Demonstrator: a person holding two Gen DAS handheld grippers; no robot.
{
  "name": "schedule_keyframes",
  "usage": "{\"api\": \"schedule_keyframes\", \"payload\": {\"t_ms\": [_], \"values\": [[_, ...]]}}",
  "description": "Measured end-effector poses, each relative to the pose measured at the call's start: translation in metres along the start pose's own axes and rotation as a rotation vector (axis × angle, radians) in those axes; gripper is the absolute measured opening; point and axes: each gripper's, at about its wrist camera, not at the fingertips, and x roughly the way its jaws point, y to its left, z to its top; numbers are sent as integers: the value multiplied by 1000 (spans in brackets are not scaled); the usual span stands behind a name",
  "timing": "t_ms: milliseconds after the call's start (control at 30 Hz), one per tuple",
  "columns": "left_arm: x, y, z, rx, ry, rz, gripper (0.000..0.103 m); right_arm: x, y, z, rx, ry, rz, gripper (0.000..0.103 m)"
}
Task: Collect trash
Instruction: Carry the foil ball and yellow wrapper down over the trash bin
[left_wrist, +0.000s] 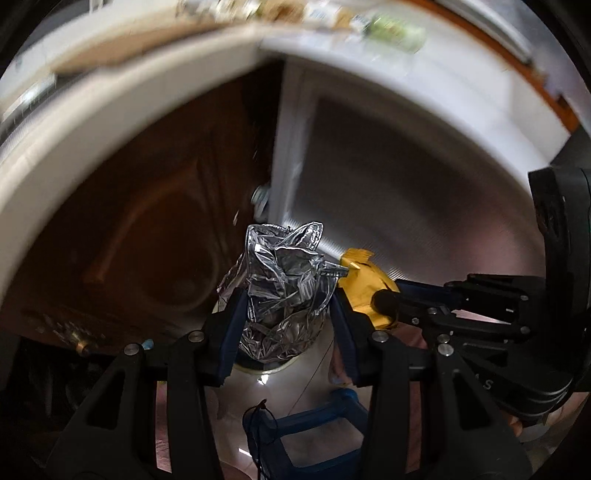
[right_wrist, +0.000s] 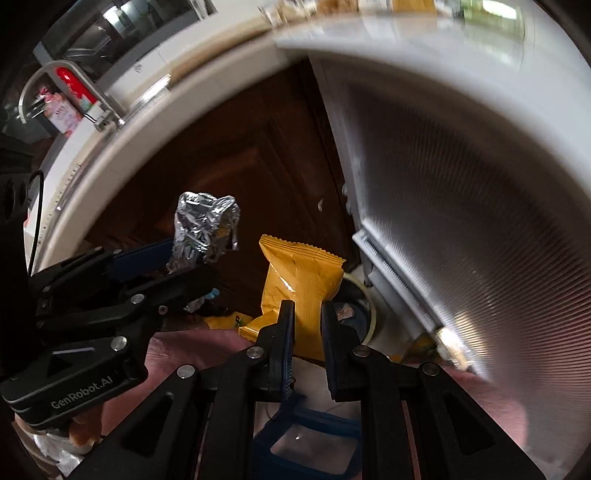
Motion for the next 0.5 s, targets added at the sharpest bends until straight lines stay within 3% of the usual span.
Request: {"api": "schedule_keyframes", "payload": {"t_ms": [167,300,500], "values": [[61,27,-26,-46,81,33,43,64,-17,-8,53,40,13,15],[105,48,-45,-103,163,26,43,121,-37,-7,128,100,74,15],[153,65,-57,-136,235,0,43,182,-48,-10,118,187,-6,15]]}}
